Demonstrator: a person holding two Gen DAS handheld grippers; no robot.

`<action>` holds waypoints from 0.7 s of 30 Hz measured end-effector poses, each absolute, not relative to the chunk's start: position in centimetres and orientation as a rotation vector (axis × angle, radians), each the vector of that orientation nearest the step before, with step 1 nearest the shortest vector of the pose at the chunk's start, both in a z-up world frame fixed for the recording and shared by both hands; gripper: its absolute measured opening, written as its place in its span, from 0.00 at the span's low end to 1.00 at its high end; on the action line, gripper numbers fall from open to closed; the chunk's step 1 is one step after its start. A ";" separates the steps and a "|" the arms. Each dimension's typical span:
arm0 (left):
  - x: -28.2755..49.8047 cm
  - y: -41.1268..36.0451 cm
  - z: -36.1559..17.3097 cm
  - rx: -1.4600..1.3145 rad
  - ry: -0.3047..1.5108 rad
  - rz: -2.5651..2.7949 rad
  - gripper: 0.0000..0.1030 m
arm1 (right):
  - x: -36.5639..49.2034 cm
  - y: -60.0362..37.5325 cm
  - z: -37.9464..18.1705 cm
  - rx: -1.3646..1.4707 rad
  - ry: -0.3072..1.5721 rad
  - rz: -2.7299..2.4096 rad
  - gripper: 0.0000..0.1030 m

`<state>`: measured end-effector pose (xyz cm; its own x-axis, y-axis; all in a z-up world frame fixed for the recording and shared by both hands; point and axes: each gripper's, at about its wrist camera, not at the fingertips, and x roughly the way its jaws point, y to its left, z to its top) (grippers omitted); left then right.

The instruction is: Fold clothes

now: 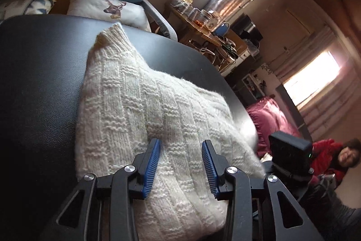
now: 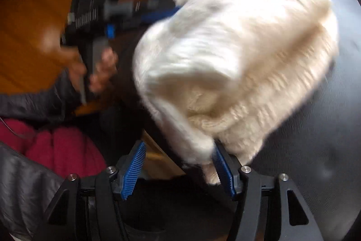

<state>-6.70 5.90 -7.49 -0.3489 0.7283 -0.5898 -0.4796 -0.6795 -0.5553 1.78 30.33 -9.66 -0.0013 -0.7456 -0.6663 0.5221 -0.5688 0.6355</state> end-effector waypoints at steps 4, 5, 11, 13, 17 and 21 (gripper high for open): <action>-6.0 6.2 -7.1 -1.078 -0.283 2.085 0.38 | 3.2 32.3 -8.7 1.313 -0.391 -1.793 0.58; -5.9 6.2 -6.9 -1.074 -0.268 2.090 0.38 | 3.6 33.1 -7.8 1.287 -0.415 -1.821 0.58; -5.3 6.3 -6.2 -1.053 -0.237 2.117 0.39 | 1.5 38.0 -3.5 1.096 -0.758 -2.078 0.59; -4.8 6.3 -5.7 -1.037 -0.236 2.129 0.40 | -0.5 37.8 -3.5 1.076 -0.823 -2.102 0.59; -2.7 6.6 -5.2 -1.003 -0.165 2.128 0.42 | -4.0 37.2 -6.0 1.173 -0.963 -2.101 0.59; -0.5 6.4 -5.7 -0.984 -0.095 2.129 0.42 | -5.9 36.7 -8.2 1.244 -1.103 -2.033 0.59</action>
